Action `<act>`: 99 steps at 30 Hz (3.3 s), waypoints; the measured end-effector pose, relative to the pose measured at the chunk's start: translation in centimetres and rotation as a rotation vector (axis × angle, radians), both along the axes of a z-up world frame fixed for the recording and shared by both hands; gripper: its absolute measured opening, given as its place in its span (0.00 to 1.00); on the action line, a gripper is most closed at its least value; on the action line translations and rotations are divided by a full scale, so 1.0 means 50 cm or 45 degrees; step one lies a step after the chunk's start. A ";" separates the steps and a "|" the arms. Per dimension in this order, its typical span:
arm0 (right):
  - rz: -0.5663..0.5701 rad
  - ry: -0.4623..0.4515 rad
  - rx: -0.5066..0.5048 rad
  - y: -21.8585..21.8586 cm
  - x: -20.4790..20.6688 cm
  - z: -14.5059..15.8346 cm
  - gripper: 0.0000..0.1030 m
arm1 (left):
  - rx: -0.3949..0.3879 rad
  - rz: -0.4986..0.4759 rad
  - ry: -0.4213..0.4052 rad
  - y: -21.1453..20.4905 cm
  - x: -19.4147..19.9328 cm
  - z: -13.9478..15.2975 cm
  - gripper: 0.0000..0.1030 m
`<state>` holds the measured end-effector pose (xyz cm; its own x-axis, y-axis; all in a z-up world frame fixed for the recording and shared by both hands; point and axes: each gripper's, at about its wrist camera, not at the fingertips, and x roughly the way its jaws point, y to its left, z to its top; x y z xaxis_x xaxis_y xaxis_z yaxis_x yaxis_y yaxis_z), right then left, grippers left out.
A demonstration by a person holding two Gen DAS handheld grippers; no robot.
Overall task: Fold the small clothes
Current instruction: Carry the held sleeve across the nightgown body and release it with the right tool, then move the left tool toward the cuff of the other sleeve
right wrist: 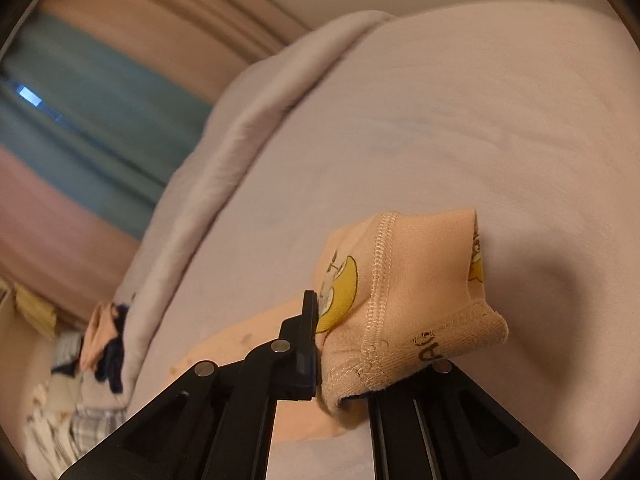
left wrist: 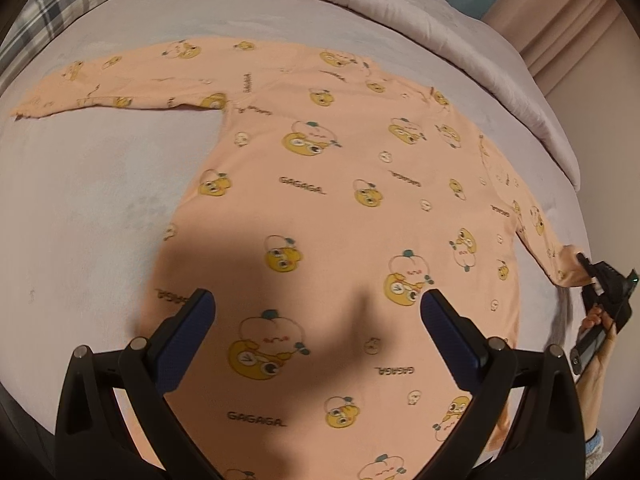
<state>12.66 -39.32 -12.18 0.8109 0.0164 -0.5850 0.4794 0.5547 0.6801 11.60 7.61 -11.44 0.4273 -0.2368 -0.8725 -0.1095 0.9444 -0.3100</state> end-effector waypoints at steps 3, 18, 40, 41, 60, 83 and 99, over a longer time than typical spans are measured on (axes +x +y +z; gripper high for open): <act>0.076 -0.034 -0.028 0.031 0.023 0.031 0.06 | -0.026 0.023 0.004 0.019 -0.005 -0.002 0.99; 0.620 -0.119 -0.410 0.340 0.148 0.158 0.06 | -0.111 0.178 -0.045 0.164 -0.051 0.006 1.00; 1.263 0.124 -1.193 0.964 0.302 -0.003 0.59 | -0.087 0.309 0.002 0.287 -0.087 -0.014 1.00; 1.305 0.087 -1.197 0.970 0.287 -0.001 0.59 | -0.082 0.310 0.002 0.284 -0.084 -0.014 1.00; 1.017 0.003 -0.476 0.558 0.211 0.017 0.65 | -0.341 0.034 -0.255 0.143 0.118 0.058 0.98; 0.902 0.207 -0.585 0.439 0.166 -0.018 0.34 | -0.300 0.071 -0.139 0.171 0.149 -0.014 0.86; 1.065 0.097 -0.489 0.503 -0.015 0.022 0.53 | -0.354 0.302 -0.110 0.295 -0.119 0.006 0.89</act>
